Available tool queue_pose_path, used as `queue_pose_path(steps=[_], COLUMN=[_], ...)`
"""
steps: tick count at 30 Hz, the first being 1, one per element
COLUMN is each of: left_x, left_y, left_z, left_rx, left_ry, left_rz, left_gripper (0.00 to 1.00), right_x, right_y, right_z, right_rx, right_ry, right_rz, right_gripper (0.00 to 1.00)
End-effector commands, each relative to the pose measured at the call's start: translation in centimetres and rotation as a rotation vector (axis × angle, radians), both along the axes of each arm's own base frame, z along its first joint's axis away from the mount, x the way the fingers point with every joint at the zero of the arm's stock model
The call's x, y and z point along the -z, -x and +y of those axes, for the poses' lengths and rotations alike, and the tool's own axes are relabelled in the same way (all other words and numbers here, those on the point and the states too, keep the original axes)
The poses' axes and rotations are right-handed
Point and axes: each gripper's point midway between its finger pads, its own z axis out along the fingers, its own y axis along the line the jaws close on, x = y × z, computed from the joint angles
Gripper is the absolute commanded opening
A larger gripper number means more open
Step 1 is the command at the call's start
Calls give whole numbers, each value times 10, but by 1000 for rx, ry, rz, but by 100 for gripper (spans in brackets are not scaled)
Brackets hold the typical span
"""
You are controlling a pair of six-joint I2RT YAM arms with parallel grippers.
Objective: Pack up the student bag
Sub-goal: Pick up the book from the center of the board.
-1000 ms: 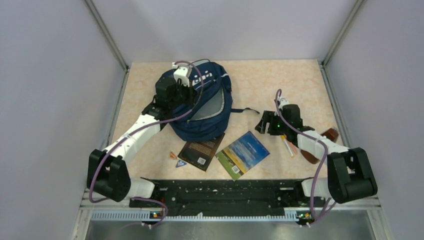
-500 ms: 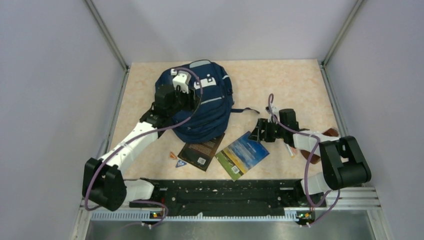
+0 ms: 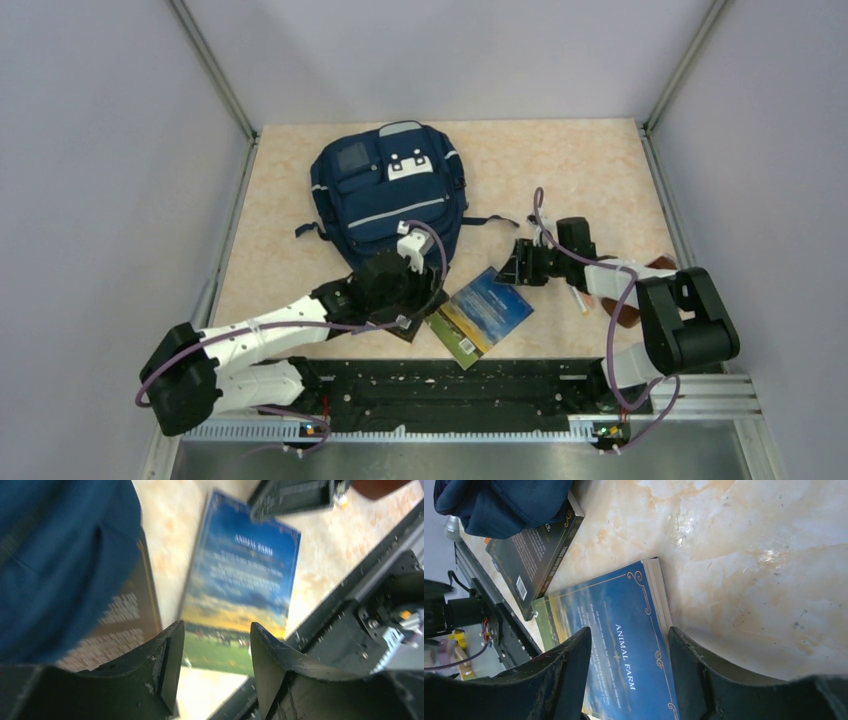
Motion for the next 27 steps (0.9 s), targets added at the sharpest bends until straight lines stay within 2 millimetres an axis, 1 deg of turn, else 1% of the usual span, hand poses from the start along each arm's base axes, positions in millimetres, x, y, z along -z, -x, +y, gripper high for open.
queue_pose_path(steps=[1,5,8,10,12,13,15,18,19,20,21,23,25,27], left_x=[10,37,44,45,46,48,50,54,52,56,53,63,67,73], left_y=[34,56,67,71,72,70,64,53,48,42,35,23,11,4], left_z=[-9,-2,-8,-14,-19,-20,-23,-29,-32,-33,-35,-39,-43,-45], left_rx=[-99,-146,-112,-38,34,58,103,145,149,137,117,96,70,52], left_ry=[161,185,226,213,162,129,65,-11,-24,-53,-61,-106,-145,-178], left_rz=[244,380,404,349,267,231,170,99,76,68,51,33,19,18], left_gripper=[56,57,59,59,60,60,61,63,63,63,64,64,65,65], right_x=[-13,-9,-4,-3,-7,-9,-12,-21,-24,-23,-24,-23,-22,-19], right_y=[1,7,11,10,7,6,15,24,28,35,41,55,66,74], right_z=[9,8,2,-8,-20,-24,-34,-45,-47,-48,-47,-46,-45,-48], right_rx=[-46,-38,-5,78,188,231,299,388,410,422,430,442,455,481], right_ry=[-38,-33,2,42,71,80,100,103,96,87,71,41,13,6], right_rz=[-21,5,23,27,20,15,41,41,45,64,76,111,134,157], right_gripper=[56,55,55,55,58,59,67,70,71,71,72,72,72,72])
